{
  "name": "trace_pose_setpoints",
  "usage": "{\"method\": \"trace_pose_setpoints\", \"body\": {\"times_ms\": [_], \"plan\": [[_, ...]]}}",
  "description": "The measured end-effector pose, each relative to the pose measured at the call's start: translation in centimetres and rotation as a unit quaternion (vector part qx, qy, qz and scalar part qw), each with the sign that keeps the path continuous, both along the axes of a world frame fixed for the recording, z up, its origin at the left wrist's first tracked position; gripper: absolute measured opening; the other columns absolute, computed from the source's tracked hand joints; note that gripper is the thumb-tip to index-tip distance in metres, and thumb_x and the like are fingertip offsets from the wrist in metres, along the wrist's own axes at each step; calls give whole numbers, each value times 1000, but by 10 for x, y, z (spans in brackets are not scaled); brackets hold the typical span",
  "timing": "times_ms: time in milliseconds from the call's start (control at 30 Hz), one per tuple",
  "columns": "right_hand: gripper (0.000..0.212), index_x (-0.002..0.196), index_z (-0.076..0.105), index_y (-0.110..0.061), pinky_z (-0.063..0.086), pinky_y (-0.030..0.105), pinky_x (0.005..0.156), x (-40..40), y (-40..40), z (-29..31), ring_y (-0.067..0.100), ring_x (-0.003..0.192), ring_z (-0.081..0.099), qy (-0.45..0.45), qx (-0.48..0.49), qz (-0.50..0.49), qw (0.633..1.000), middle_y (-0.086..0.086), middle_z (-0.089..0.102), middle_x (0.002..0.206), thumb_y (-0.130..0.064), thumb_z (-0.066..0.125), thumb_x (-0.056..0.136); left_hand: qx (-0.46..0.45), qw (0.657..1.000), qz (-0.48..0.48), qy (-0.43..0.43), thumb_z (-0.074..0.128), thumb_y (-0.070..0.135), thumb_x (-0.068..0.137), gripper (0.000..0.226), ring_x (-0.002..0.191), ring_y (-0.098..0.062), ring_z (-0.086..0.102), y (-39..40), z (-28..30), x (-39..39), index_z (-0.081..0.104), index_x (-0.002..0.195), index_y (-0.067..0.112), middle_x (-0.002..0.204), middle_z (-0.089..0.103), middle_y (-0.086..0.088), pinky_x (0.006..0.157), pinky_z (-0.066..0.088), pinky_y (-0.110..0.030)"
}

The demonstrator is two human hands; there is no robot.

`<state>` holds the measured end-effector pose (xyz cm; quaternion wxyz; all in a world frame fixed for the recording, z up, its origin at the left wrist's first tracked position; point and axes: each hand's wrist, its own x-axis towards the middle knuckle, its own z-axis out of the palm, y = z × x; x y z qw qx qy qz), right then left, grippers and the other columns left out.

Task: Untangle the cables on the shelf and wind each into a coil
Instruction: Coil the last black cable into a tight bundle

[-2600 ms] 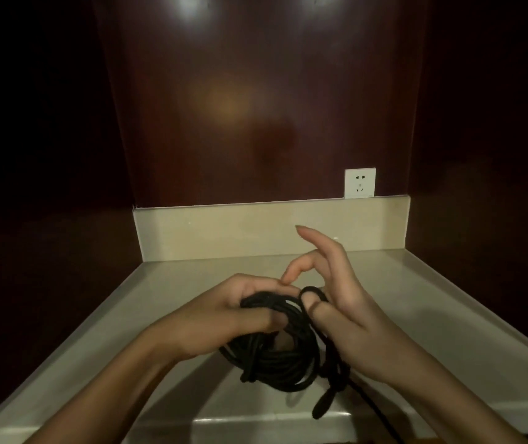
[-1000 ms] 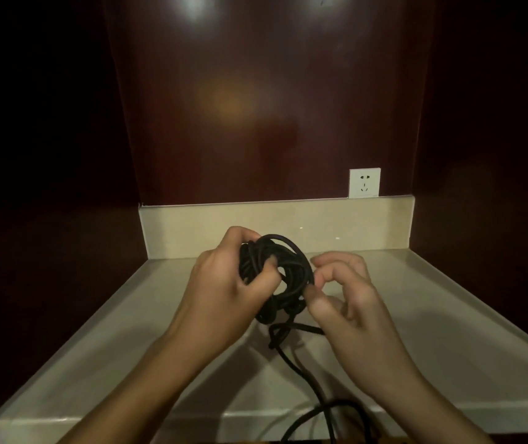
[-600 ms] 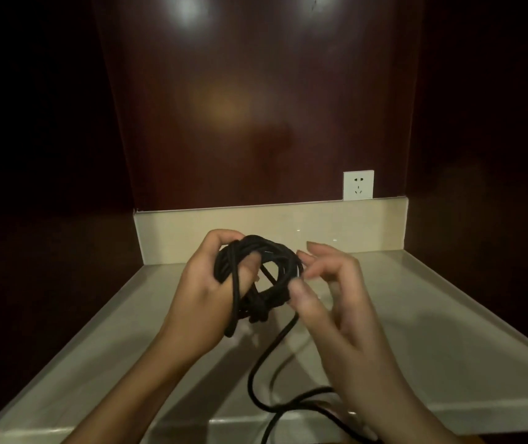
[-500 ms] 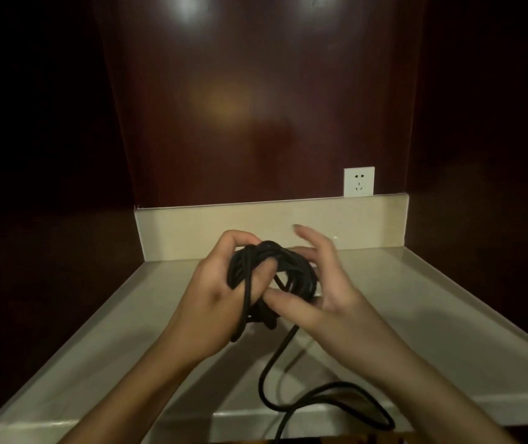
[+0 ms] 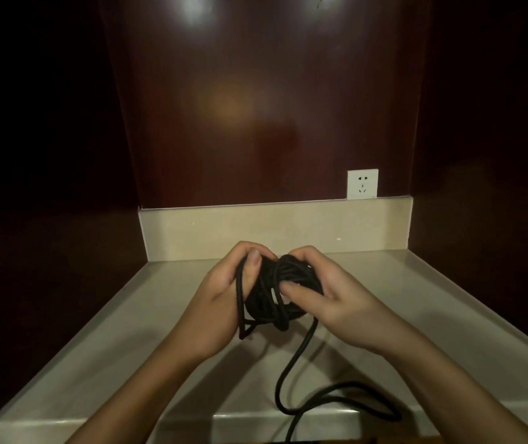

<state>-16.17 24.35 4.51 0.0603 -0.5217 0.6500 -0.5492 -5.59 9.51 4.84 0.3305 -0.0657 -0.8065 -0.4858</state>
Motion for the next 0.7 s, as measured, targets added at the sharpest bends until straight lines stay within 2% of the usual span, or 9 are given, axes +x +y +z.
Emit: {"method": "trace_pose_setpoints", "body": {"times_ms": [100, 167, 233, 300, 367, 467, 533, 600, 700], "plan": [[25, 111, 53, -22, 50, 51, 93, -4, 5, -3, 24, 100, 61, 5, 24, 11, 1000, 6, 61, 102, -35, 57, 90, 45, 999, 6, -8, 38, 48, 99, 36, 88, -33, 67, -7, 0, -2, 65, 97, 25, 89, 66, -10, 74, 55, -36], [23, 112, 52, -21, 52, 45, 92, -7, 9, -4, 23, 101, 61, -5, 19, 21, 1000, 3, 61, 100, -30, 54, 91, 103, 994, -6, -19, 43, 48, 102, 35, 87, -38, 69, -11, 4, -3, 67, 93, 24, 90, 64, -12, 69, 59, -37], [26, 114, 53, -16, 52, 38, 90, -9, 11, -7, 23, 102, 61, -22, -4, 14, 1000, 5, 62, 102, -27, 54, 91, 113, 993, -16, -22, 46, 40, 99, 30, 85, -31, 69, -13, 6, -4, 69, 91, 23, 90, 62, -16, 69, 58, -31], [30, 116, 54, -10, 52, 37, 92, -12, 11, -11, 23, 106, 62, -68, -52, 0, 996, 9, 64, 108, -25, 54, 89, 54, 999, 3, -3, 52, 34, 100, 23, 82, -15, 66, -19, 4, -6, 70, 92, 24, 83, 63, -7, 72, 53, -22], [33, 119, 56, -6, 53, 39, 96, -17, 12, -10, 24, 111, 65, -147, -112, -13, 983, 11, 68, 114, -22, 58, 90, -21, 1000, 17, -8, 53, 21, 101, 21, 86, -9, 64, -34, -2, -6, 72, 97, 30, 85, 65, 4, 77, 51, -21], [33, 121, 57, -2, 54, 43, 96, -28, 16, 0, 33, 110, 67, -284, -156, 13, 946, 19, 69, 116, -14, 57, 91, -165, 977, -48, -126, 46, -12, 97, 58, 107, -13, 62, -50, -4, 1, 70, 112, 39, 104, 67, 10, 88, 50, -24], [35, 117, 61, -3, 55, 41, 90, -35, 19, 9, 32, 102, 70, -340, -147, 41, 928, 19, 72, 110, -17, 54, 85, -199, 960, -83, -178, 46, -16, 92, 64, 117, -11, 60, -55, 3, 5, 73, 112, 38, 114, 67, 14, 94, 48, -23], [37, 116, 63, -2, 53, 40, 87, -40, 20, 15, 28, 96, 69, -354, -119, 46, 926, 19, 72, 105, -18, 56, 84, -155, 972, -61, -165, 49, -3, 86, 53, 123, -8, 57, -57, 18, 6, 77, 107, 37, 121, 65, 16, 102, 45, -28], [50, 124, 57, 6, 50, 43, 93, -43, 17, 20, 32, 96, 65, -278, -51, 0, 959, 25, 66, 105, -22, 67, 84, 20, 997, -29, -74, 49, 18, 79, 44, 124, -13, 60, -50, 43, 0, 76, 112, 28, 126, 68, 5, 106, 45, -38]]}}
